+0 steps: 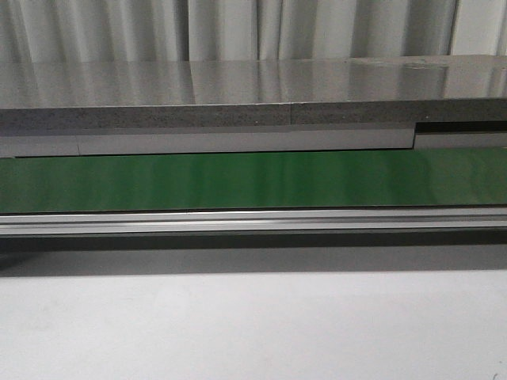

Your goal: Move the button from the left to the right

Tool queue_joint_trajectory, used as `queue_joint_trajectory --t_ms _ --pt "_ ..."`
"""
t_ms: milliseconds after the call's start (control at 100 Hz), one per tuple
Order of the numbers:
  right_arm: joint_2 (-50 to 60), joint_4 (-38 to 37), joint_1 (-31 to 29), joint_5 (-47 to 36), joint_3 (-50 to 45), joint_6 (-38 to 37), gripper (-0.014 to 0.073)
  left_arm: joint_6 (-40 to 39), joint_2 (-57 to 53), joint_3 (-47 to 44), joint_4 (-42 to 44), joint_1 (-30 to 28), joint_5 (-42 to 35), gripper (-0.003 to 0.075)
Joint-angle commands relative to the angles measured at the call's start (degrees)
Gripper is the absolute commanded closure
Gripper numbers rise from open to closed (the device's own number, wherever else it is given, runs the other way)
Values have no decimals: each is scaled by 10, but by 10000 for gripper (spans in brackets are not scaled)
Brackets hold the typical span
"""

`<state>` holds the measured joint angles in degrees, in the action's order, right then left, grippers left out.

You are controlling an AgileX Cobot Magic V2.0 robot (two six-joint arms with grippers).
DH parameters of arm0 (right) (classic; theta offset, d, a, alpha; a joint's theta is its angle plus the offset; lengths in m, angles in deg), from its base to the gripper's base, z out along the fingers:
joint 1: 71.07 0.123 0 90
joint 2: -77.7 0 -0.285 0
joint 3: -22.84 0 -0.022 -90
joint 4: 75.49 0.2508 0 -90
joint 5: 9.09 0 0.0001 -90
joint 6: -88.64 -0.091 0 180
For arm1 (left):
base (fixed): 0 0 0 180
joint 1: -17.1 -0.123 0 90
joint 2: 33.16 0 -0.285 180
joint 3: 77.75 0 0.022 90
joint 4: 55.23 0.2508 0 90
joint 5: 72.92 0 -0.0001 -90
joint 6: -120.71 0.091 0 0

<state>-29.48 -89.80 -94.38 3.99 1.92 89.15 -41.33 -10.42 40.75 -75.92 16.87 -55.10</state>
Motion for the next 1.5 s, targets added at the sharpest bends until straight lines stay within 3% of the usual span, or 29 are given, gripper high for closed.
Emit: queue_joint_trajectory --t_ms 0,550,790,860,1250,1490 --pt "22 -9 -2 -42 17 6 398 0 4 15 -9 4 -38 739" --pt "-1 10 -2 -41 17 6 389 0 4 15 -9 4 -38 739" --pt "-1 21 -2 -41 17 6 178 0 4 15 -9 4 -38 739" --pt "-1 23 -2 -41 17 6 152 0 4 15 -9 4 -38 739" --pt "5 23 -2 -37 17 6 152 0 4 15 -9 4 -38 739" --pt "64 31 -2 -42 17 6 153 0 4 15 -9 4 -38 739"
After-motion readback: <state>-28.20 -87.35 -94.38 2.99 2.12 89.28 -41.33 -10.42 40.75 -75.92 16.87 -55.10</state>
